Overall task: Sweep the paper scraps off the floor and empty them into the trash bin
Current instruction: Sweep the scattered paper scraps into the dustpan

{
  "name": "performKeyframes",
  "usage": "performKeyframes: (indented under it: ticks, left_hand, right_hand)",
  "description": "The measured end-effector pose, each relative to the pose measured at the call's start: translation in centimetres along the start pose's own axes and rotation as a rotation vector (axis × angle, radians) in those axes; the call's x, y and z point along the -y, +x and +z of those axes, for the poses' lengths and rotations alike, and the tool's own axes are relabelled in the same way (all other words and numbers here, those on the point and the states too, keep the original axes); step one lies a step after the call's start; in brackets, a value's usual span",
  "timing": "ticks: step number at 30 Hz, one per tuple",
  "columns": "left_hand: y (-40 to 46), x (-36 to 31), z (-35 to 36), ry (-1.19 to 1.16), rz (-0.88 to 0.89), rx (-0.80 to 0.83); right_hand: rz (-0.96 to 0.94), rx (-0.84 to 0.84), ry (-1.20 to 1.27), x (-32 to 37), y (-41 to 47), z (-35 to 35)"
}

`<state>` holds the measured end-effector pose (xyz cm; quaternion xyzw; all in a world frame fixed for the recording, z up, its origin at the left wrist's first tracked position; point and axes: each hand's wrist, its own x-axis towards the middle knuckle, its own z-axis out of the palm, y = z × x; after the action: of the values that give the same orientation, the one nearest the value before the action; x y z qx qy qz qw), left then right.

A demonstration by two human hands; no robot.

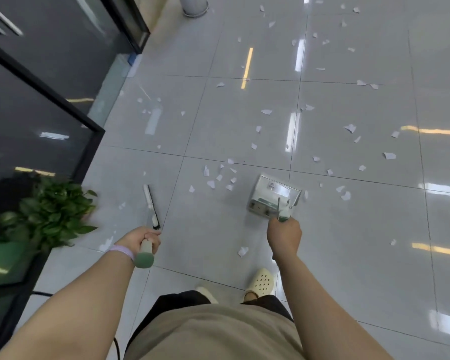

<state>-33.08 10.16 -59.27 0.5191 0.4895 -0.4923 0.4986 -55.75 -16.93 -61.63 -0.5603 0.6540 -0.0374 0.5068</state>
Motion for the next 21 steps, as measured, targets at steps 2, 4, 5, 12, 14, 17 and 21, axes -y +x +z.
performKeyframes:
  ticks: [2, 4, 5, 12, 14, 17, 21]
  left_hand:
    - [-0.1, -1.2, -0.4, 0.016, 0.039, -0.049]
    - [0.4, -2.2, 0.0, 0.147, 0.111, -0.126]
    - [0.6, -2.5, 0.5, 0.227, 0.161, -0.159]
    - [3.4, -5.9, 6.6, 0.452, 0.145, -0.154]
    - [4.2, -6.8, 9.7, 0.447, 0.123, -0.069]
    - [4.4, -6.4, 14.7, 0.495, 0.069, -0.022]
    - [5.2, -4.7, 20.5, 0.545, 0.014, 0.074]
  right_hand:
    - [-0.029, 0.031, -0.029, 0.5, -0.4, 1.6]
    - [-0.043, 0.046, -0.039, 1.1, -0.7, 3.0]
    - [-0.05, 0.05, -0.042, 1.4, -0.8, 3.5]
    - [-0.057, -0.042, -0.112, 3.6, 0.8, 3.9]
    - [-0.057, -0.069, -0.161, 4.6, 0.7, 3.8]
    - [-0.071, -0.086, -0.234, 5.7, -0.2, 3.8]
    - [-0.022, -0.194, -0.219, 6.6, -0.9, 3.7]
